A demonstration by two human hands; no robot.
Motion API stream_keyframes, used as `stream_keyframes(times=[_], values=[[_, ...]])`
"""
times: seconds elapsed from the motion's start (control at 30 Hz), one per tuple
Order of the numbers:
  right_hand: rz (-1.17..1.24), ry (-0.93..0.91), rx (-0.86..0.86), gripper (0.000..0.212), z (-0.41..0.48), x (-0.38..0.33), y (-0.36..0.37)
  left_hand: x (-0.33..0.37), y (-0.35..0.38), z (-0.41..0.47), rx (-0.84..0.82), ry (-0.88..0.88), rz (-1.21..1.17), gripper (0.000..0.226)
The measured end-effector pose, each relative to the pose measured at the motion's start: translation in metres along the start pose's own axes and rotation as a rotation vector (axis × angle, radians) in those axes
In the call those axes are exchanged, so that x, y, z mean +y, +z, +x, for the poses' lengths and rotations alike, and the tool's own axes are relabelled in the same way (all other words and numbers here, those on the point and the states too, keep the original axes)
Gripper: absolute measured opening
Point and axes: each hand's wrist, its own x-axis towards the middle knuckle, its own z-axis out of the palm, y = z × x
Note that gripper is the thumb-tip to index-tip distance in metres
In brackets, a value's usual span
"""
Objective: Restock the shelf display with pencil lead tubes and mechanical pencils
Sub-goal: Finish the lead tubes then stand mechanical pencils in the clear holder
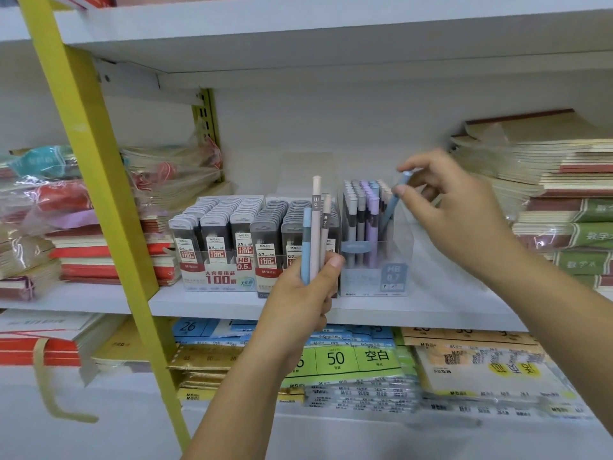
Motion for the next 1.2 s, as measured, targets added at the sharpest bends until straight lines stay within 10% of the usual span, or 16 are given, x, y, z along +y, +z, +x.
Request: stream_keyframes(times=[0.97,1.2], values=[[-0.354,0.066,-0.128,0.020,0.017,0.012,0.021,0.000,-0.001,-0.004,-0.044,-0.010,0.042,0.021],[-0.121,0.047,0.041,0.019,0.002,-0.010,0.009,0.005,-0.002,-0.009,-0.155,0.018,0.029,0.012]])
